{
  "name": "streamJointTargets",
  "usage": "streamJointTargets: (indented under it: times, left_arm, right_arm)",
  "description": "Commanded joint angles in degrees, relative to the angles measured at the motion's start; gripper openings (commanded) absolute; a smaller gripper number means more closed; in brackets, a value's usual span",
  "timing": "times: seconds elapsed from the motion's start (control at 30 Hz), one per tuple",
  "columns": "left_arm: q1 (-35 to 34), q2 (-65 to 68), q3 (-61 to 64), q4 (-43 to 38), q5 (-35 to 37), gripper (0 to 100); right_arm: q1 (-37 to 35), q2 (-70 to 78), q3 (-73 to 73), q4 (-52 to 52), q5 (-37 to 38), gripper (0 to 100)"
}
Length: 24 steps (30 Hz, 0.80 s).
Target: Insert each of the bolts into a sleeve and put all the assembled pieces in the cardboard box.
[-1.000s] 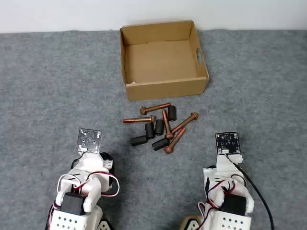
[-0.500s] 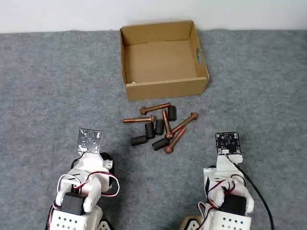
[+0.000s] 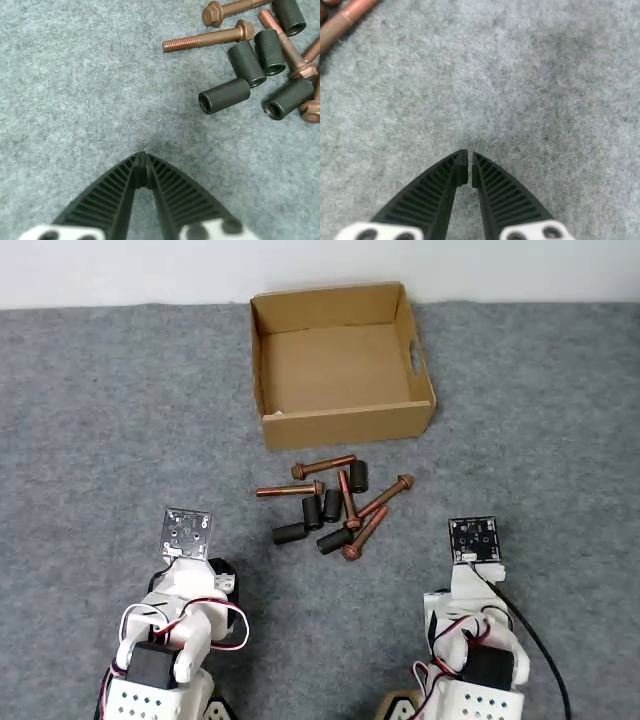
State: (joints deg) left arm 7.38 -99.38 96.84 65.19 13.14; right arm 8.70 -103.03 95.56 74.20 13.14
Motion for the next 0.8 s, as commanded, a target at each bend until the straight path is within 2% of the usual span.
streamJointTargets:
  times: [0.0,0.1,0.23,0.33,0.47,0.57,0.77]
  left_arm:
    - [-0.2,-0.5,-0.1,0.4,-0.4,0]
    - [-0.2,-0.5,-0.1,0.4,-0.4,0]
    - [-0.2,-0.5,-0.1,0.4,-0.4,0]
    - [-0.2,-0.5,-0.1,0.4,-0.4,0]
    - [-0.2,-0.5,-0.1,0.4,-0.4,0]
    - [-0.2,-0.5,-0.1,0.4,-0.4,0]
    - [-0.2,-0.5,-0.1,0.4,-0.4,0]
  right_arm:
    - [0.4,-0.6,0.8,-1.2,0.3,0.9]
    - [0.8,-0.6,0.1,-8.7,0.3,0.9]
    - [-0.4,0.1,-6.6,-9.0,-2.3,1.0]
    - [-4.6,0.2,-13.2,-6.2,-2.9,1.0]
    - [-14.2,3.3,-22.1,-1.6,-3.3,0.9]
    - [-18.2,11.8,-28.1,-1.5,-4.0,0.9]
    - [-21.7,37.3,-44.8,-2.9,-8.6,0.9]
